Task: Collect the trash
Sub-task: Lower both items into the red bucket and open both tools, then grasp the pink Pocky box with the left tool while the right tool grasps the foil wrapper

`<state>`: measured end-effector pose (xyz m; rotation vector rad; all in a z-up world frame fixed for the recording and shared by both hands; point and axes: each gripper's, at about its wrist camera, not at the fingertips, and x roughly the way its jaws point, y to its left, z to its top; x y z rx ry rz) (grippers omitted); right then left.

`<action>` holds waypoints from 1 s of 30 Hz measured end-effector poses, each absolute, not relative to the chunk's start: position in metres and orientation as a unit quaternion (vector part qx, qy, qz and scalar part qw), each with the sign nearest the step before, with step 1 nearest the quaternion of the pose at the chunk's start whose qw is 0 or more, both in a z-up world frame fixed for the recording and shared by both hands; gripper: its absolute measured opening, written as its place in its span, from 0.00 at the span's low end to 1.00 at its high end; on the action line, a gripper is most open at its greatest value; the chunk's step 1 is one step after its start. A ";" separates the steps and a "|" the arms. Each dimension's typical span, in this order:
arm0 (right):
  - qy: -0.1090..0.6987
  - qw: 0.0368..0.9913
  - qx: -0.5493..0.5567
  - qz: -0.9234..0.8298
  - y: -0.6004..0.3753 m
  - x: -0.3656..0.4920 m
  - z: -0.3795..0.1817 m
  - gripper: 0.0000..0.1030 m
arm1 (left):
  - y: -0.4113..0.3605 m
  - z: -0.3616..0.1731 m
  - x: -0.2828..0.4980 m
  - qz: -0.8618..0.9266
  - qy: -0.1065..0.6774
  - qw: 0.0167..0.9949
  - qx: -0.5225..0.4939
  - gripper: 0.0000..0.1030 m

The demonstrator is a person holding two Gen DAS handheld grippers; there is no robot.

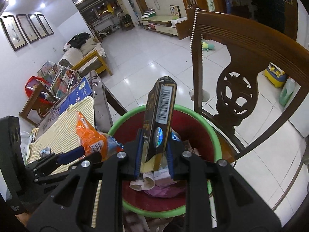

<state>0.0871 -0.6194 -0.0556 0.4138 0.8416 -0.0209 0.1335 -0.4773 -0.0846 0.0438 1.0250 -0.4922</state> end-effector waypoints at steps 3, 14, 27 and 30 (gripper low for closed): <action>0.403 0.893 0.201 -0.013 -0.623 0.086 -0.055 0.22 | -0.484 -0.086 0.135 -0.236 0.490 0.839 0.023 0.44; 0.404 0.892 0.203 -0.017 -0.628 0.083 -0.056 0.22 | -0.490 -0.089 0.136 -0.243 0.496 0.833 0.027 0.44; 0.408 0.888 0.209 -0.019 -0.626 0.082 -0.056 0.51 | -0.478 -0.087 0.138 -0.244 0.486 0.839 0.000 0.83; 0.400 0.889 0.221 -0.021 -0.624 0.080 -0.055 0.74 | -0.462 -0.087 0.137 -0.223 0.483 0.847 -0.005 0.84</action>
